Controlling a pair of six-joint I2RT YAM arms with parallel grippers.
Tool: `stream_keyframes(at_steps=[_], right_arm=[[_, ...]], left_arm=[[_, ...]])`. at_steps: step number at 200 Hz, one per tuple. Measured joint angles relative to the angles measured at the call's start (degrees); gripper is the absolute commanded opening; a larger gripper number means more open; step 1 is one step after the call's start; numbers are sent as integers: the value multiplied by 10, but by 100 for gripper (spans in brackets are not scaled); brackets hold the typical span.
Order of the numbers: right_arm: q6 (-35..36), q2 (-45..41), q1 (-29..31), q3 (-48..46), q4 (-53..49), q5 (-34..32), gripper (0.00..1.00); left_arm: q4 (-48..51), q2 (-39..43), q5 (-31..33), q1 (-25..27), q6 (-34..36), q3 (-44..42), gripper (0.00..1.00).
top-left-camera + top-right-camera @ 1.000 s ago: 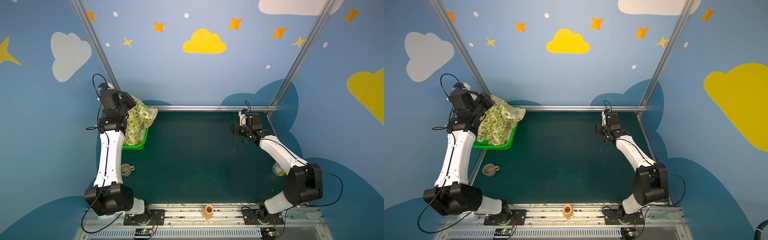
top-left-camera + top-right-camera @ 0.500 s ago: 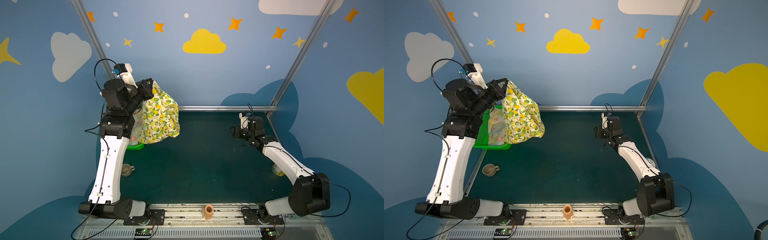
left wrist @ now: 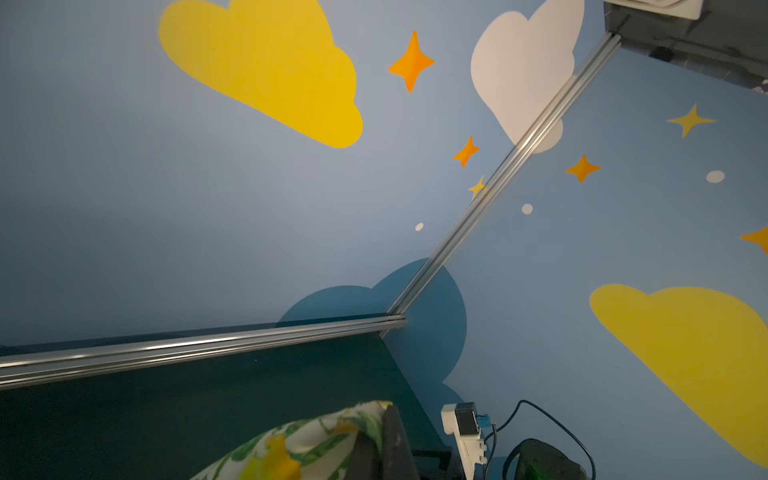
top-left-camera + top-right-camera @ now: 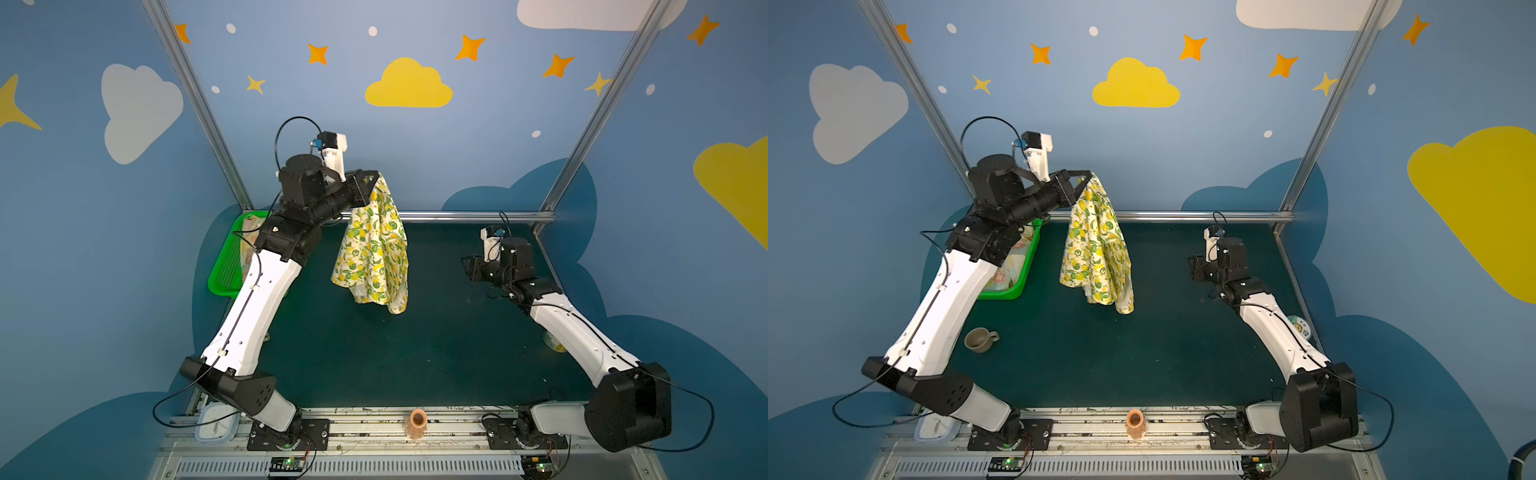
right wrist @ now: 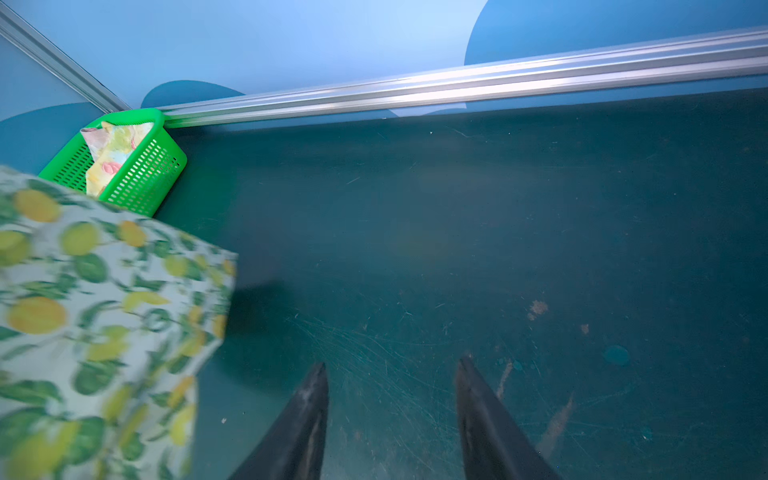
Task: Fold and stack the skirts
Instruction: 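Grasp the lemon-print skirt with the left gripper and lift it out of the basket, then lower the skirt onto the table toward the right gripper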
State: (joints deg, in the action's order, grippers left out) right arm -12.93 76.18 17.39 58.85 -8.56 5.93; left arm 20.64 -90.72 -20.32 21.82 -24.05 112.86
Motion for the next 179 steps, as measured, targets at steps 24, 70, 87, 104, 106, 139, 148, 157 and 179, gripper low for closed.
stream_keyframes(at_steps=[24, 70, 87, 104, 106, 139, 148, 157, 179], right_arm=[[1, -13, 0, -15, 2, -1, 49], [-1, -23, 6, -40, 10, 0, 48], [-4, -16, 17, -55, 10, -1, 47], [-12, 2, 29, -66, 10, 0, 46], [-14, 6, 31, -67, 10, -1, 46], [-31, 72, 45, -65, -4, 5, 46], [-41, 94, 47, -54, -27, 5, 48], [-48, 111, 47, -39, -48, 3, 49], [-55, 156, 47, 9, -87, -3, 49]], left_arm=[[-2, -25, -8, 27, -5, 6, 4], [-64, -6, -7, 52, -39, -139, 4], [-95, 30, 16, 52, -57, -268, 4], [-115, 69, 40, 51, -74, -384, 4], [-116, 75, 42, 51, -75, -400, 5], [-111, 148, 84, 50, -101, -550, 49], [-103, 170, 95, 50, -105, -573, 57], [-96, 191, 107, 50, -110, -589, 60], [-73, 242, 142, 48, -118, -612, 67]])
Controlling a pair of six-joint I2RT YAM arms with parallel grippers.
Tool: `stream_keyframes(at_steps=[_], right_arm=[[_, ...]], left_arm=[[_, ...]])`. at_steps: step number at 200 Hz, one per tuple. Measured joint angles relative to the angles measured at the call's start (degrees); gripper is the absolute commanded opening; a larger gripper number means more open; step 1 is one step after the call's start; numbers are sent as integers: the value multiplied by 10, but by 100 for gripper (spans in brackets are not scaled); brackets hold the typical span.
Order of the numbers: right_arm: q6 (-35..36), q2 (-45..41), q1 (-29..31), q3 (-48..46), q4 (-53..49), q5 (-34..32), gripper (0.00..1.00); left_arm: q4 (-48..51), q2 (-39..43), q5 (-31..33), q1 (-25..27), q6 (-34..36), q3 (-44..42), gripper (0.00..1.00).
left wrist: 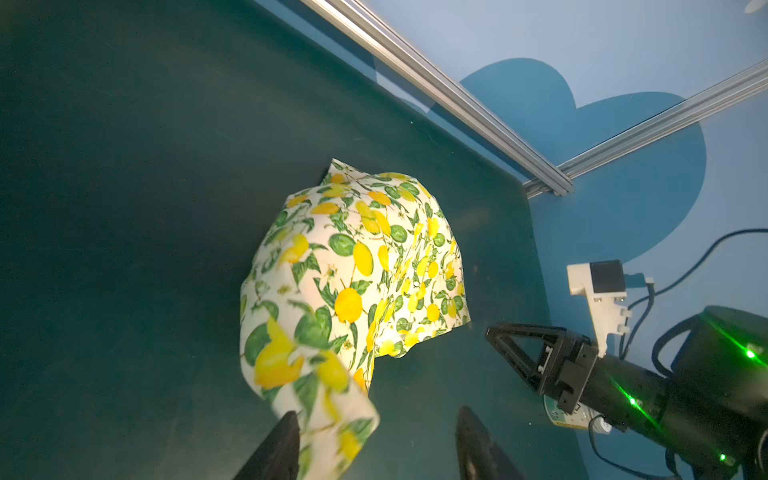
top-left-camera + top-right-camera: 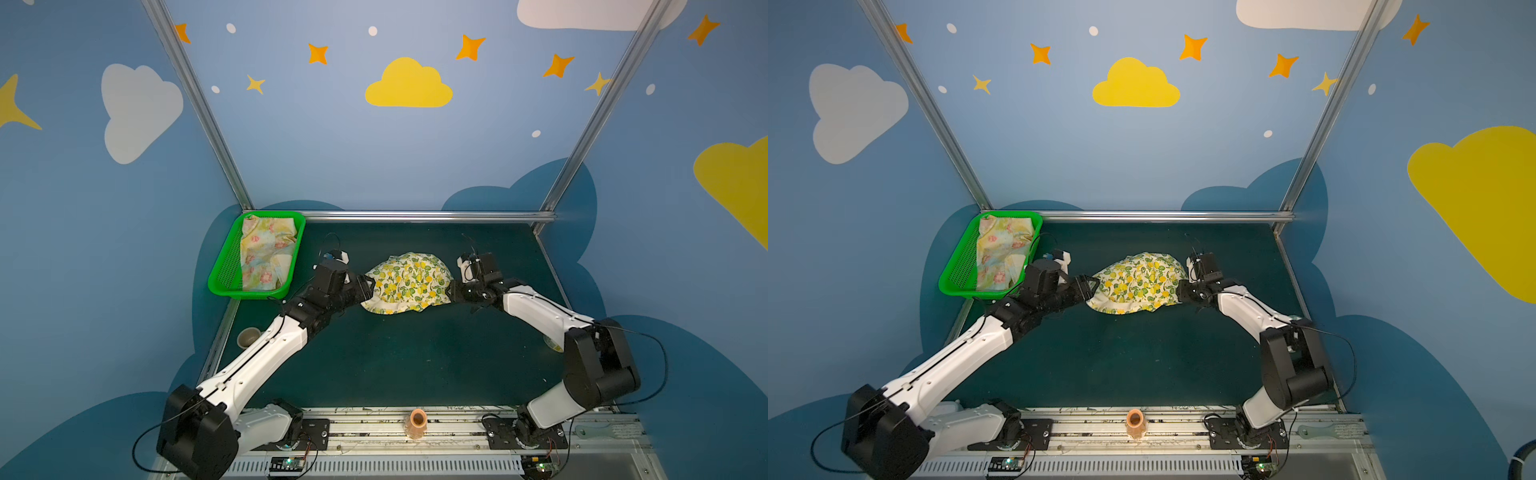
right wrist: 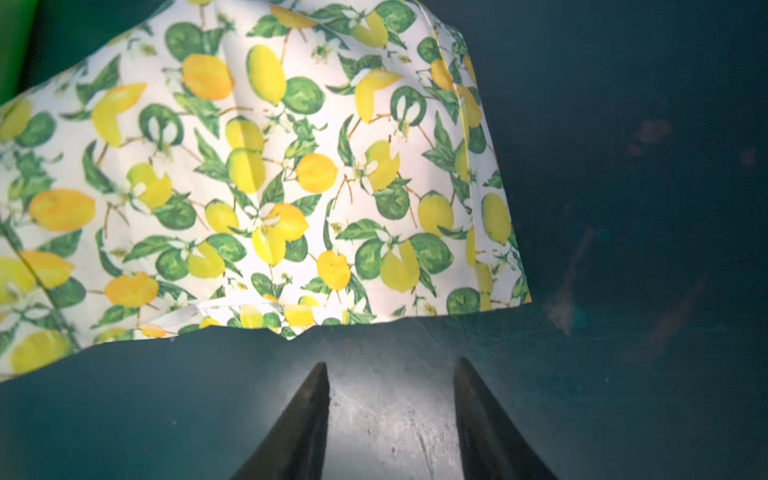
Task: Fold and stack the skirts
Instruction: 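Lower the skirt onto the table toward the right gripper, then grasp the skirt edge with the right gripper and lift it with both grippers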
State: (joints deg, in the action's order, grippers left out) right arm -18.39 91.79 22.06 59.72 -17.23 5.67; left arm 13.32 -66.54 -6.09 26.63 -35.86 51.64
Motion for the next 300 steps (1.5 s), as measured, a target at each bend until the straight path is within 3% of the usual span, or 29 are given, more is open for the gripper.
stream_keyframes(at_steps=[23, 38, 101, 141, 192, 223, 242, 253, 261, 276, 300], right_arm=[[-8, 39, -5, 39, -23, 2, 52], [-12, 51, -10, 42, -26, 11, 53], [-39, 84, -85, 39, -40, 68, 55], [-50, 114, -111, 38, -25, 102, 52], [-59, 156, -113, 49, -5, 135, 45], [-68, 166, -115, 50, 9, 150, 35], [-72, 171, -115, 51, 13, 159, 21], [-71, 174, -115, 51, 14, 165, 12], [-76, 174, -115, 51, 16, 167, 0], [-77, 174, -115, 51, 18, 174, 0], [-78, 170, -115, 51, 19, 177, 0]], left_arm=[[16, 32, 27, -12, -4, -13, 67], [19, 28, 34, -18, -6, -17, 74], [60, -91, 33, -26, -23, -20, 79], [68, -101, 22, -33, -43, -59, 79], [43, -114, -9, -39, -76, -87, 62], [3, -152, -30, -38, -93, -99, 49], [-17, -177, -41, -37, -102, -100, 42], [-29, -190, -44, -37, -105, -99, 34], [-35, -197, -46, -37, -106, -99, 24], [-45, -205, -46, -36, -111, -98, 5], [-50, -209, -41, -36, -111, -90, 4]])
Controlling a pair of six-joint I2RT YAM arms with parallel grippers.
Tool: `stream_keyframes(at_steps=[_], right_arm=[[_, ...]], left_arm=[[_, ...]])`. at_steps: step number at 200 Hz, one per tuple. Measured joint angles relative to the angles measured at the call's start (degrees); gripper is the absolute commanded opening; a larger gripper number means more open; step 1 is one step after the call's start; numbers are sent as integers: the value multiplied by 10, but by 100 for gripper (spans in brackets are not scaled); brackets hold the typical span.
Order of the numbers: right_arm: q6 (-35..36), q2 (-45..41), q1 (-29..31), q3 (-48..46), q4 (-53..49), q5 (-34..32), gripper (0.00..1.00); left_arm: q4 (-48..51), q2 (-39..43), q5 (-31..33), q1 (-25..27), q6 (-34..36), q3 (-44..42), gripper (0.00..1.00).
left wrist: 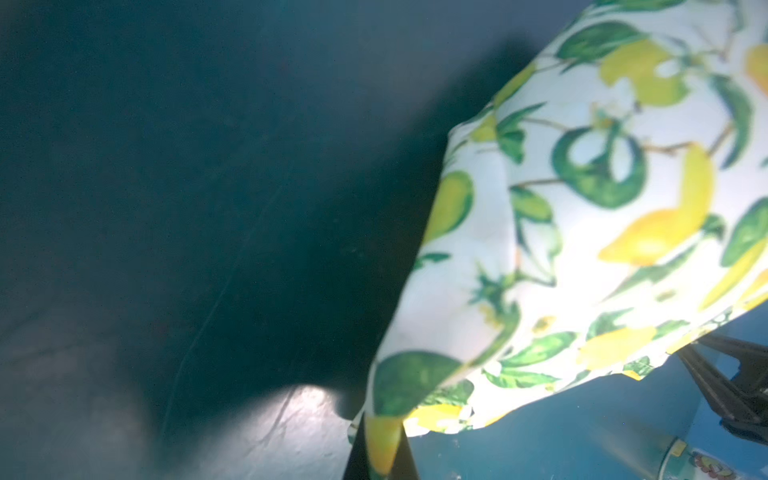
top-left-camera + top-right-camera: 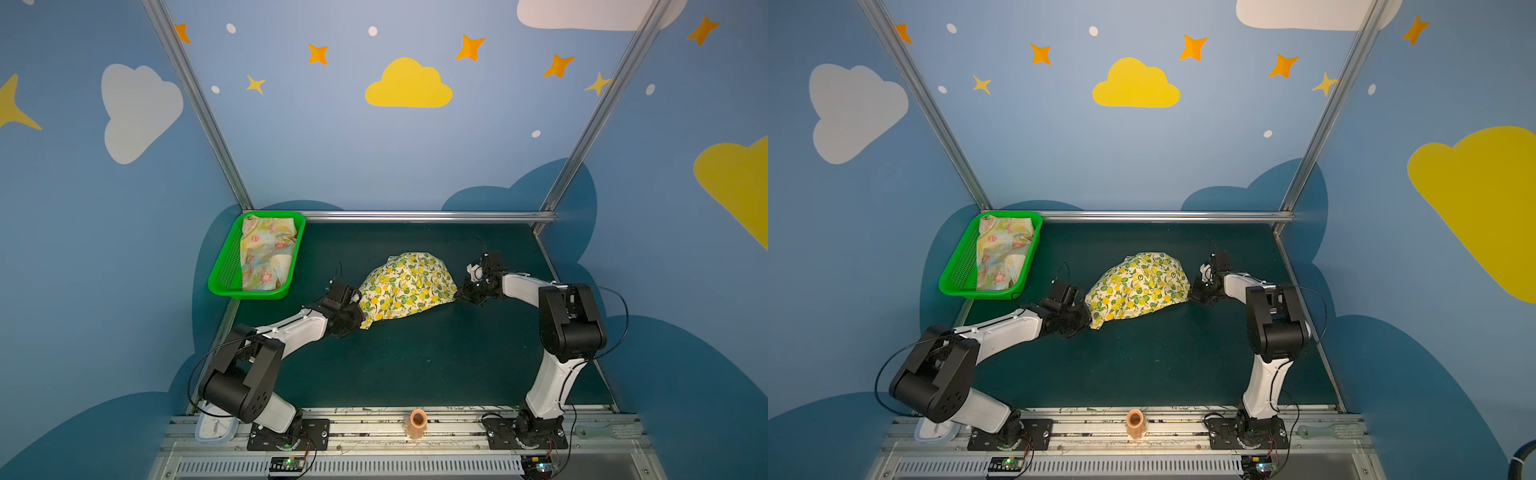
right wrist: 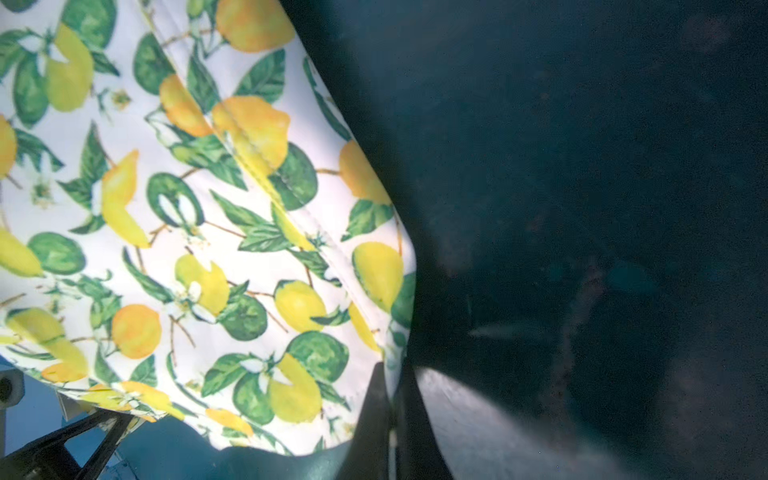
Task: Fold and stack the skirts
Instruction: 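Grasp the skirt edge with the right gripper and lift it with both grippers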
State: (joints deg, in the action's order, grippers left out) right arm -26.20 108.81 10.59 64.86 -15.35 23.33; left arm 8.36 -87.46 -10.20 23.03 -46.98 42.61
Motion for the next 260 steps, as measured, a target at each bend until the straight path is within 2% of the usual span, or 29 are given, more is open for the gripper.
stream_keyframes(at_steps=[46, 114, 141, 190, 229, 260], right_arm=[[5, -64, 0, 17, -41, 1, 0], [23, -218, -5, 113, -108, 12, 0], [38, -288, -3, 114, -104, 35, 0], [34, -469, 0, 30, -64, 41, 0], [33, -525, 7, 44, -89, 42, 0], [29, -535, 9, 44, -116, 37, 0]], left_arm=[[29, 26, 22, -8, 17, 30, 4], [102, 212, 51, -82, 62, 146, 4], [118, 263, 40, -101, 67, 174, 4], [158, 319, 11, -105, 72, 206, 4], [186, 361, -25, -107, 71, 224, 4], [203, 356, -52, -110, 71, 250, 4]])
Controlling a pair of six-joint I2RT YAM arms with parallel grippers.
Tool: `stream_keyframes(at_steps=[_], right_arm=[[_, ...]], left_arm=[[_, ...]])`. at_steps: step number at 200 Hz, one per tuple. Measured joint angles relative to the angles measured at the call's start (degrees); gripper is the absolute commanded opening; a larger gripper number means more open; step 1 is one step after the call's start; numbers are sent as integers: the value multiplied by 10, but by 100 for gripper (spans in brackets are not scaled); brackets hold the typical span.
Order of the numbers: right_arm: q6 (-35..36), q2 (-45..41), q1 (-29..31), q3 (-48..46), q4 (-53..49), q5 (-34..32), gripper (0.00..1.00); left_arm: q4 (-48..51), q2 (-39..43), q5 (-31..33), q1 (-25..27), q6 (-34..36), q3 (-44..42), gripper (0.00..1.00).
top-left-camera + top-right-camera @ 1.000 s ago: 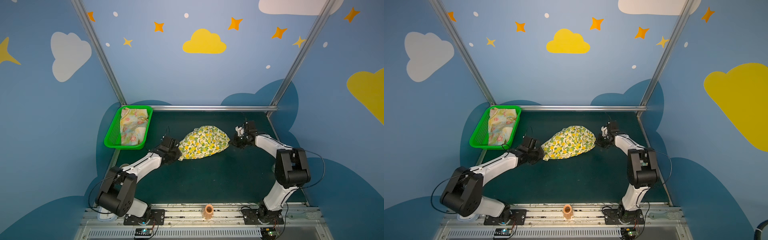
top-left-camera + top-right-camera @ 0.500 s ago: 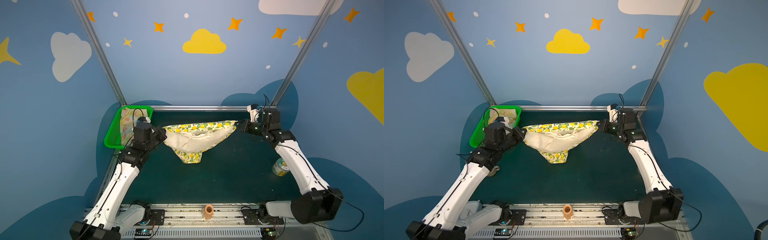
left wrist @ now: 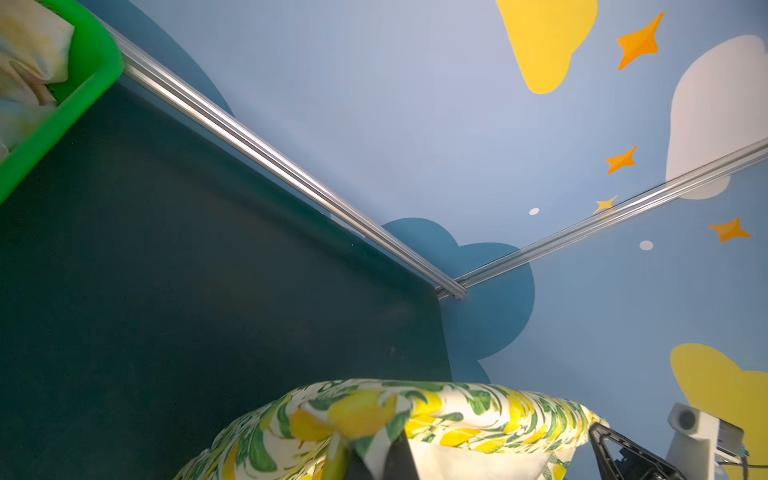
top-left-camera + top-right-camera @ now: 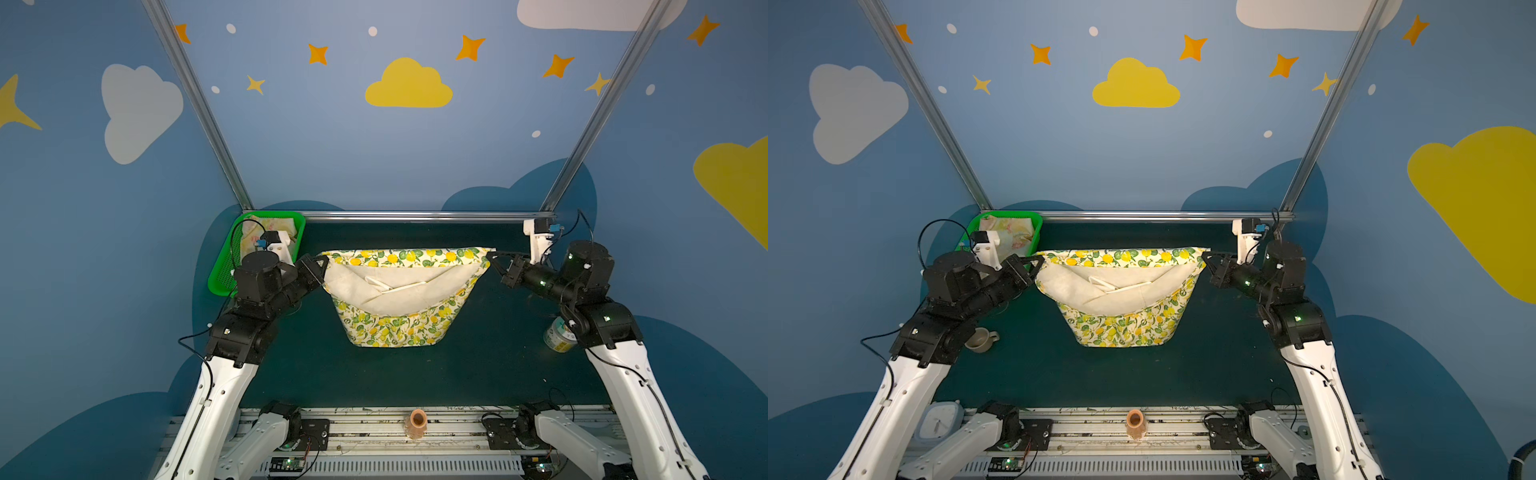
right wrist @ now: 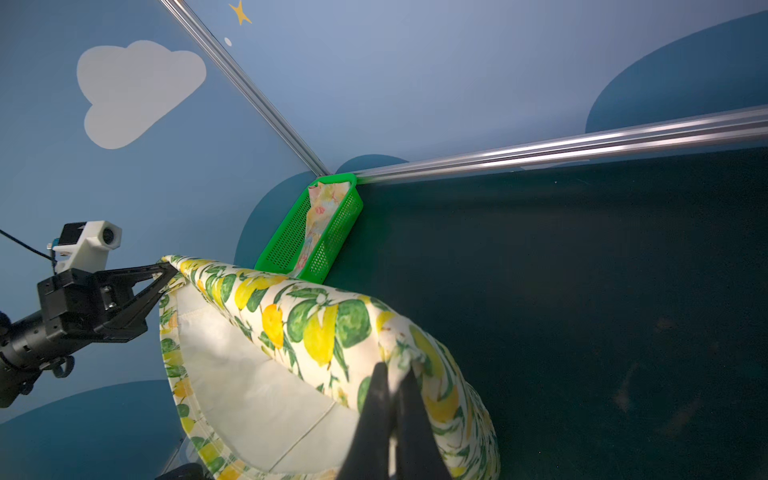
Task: Fold and stack the skirts
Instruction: 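Grasp the skirt edge with the right gripper and lift it with both grippers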
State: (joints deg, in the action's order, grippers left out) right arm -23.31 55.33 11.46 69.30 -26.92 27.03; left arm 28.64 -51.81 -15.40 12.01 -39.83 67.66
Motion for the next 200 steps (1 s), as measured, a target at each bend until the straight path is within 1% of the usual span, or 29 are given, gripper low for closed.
stream_keyframes(at_steps=[18, 44, 69, 100, 125, 141, 144, 147, 149, 155, 159, 160, 172, 182, 187, 200], right_arm=[[-3, 15, 0, 0, -7, -4, 0], [-12, 74, -3, -8, 5, -4, 0], [-27, 164, -9, -31, 37, -6, 0], [-44, 300, -13, -26, 70, -8, 0], [-55, 427, -16, 34, 65, 1, 0], [-63, 507, -16, 108, 47, 12, 0], [-64, 521, -16, 125, 42, 14, 0], [-65, 530, -16, 136, 40, 15, 0], [-65, 544, -16, 151, 35, 17, 0], [-66, 566, -16, 178, 29, 20, 0], [-68, 578, -16, 193, 26, 22, 1], [-68, 580, -16, 196, 26, 23, 4], [-69, 614, -16, 237, 19, 28, 11], [-72, 630, -16, 255, 16, 29, 23], [-68, 635, -16, 260, 13, 28, 29], [-62, 637, -16, 263, 5, 24, 36]], left_arm=[[2, -22, -9, -1, -2, -1, 4], [-14, -75, -17, -3, -10, -23, 4], [-34, -157, -19, -7, -15, -48, 4], [-61, -259, -24, -19, -19, -46, 4], [-85, -349, -39, -35, -24, -21, 4], [-100, -406, -56, -44, -24, 6, 5], [-102, -415, -58, -45, -24, 12, 7], [-105, -425, -63, -46, -24, 19, 12], [-108, -436, -65, -47, -25, 27, 18], [-115, -454, -71, -49, -23, 38, 42], [-121, -466, -75, -50, -25, 46, 52], [-123, -468, -76, -50, -24, 47, 53], [-147, -497, -85, -53, -28, 60, 61], [-167, -509, -87, -55, -34, 60, 66], [-175, -511, -88, -56, -36, 58, 68], [-197, -509, -86, -59, -43, 49, 69]])
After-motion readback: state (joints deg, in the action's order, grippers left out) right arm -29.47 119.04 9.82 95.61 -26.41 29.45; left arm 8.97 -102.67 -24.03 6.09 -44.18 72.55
